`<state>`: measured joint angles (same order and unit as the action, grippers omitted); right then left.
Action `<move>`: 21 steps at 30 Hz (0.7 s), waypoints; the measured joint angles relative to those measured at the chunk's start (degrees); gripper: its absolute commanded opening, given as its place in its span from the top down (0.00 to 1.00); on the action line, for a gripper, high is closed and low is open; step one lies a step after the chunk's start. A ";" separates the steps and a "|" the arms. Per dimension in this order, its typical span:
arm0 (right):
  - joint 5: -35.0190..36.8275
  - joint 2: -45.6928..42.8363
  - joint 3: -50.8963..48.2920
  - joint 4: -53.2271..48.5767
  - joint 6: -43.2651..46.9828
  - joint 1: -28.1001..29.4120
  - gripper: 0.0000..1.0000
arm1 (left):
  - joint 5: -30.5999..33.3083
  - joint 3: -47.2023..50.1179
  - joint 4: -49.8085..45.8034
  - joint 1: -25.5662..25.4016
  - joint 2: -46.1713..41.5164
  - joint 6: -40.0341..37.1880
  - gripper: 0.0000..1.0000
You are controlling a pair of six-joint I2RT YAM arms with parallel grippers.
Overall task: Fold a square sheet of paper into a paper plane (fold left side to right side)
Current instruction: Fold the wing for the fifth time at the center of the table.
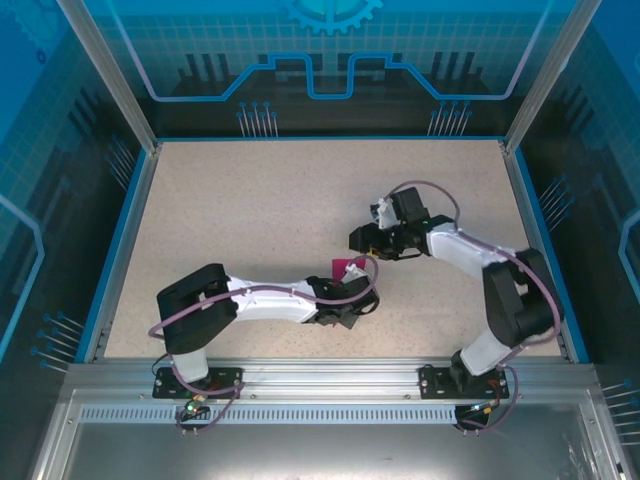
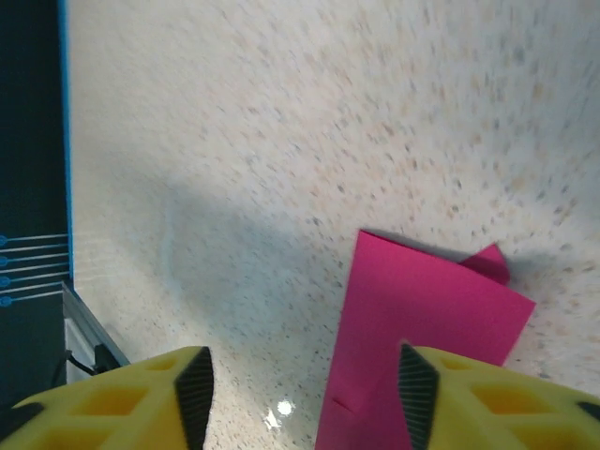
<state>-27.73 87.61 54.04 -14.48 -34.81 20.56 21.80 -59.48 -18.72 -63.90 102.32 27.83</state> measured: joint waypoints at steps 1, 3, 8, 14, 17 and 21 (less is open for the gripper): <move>0.79 -2.69 -0.74 0.04 0.48 -0.61 0.27 | -1.01 0.96 1.22 0.48 -0.76 0.35 0.96; 2.25 -7.67 -2.95 0.35 1.25 -1.97 0.22 | -3.10 2.69 3.37 1.46 -2.21 0.85 0.96; 4.66 -15.15 -10.19 0.17 3.54 -4.48 0.17 | -9.97 9.14 12.35 4.94 -6.45 3.61 0.96; 4.90 -16.15 -16.68 0.13 5.31 -4.63 0.17 | -17.27 15.21 22.82 8.48 -8.04 7.58 0.96; 4.55 -16.15 -19.96 1.66 5.29 -4.63 0.17 | -20.46 17.68 28.52 9.81 -8.04 9.92 0.97; 3.39 -16.15 -23.37 4.76 4.70 -4.39 0.19 | -23.74 20.85 35.32 11.65 -8.04 13.22 0.99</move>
<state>-24.34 71.46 30.68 -9.72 -30.11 16.16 -1.93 -38.63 16.60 -52.25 94.28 41.06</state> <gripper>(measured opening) 0.815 0.050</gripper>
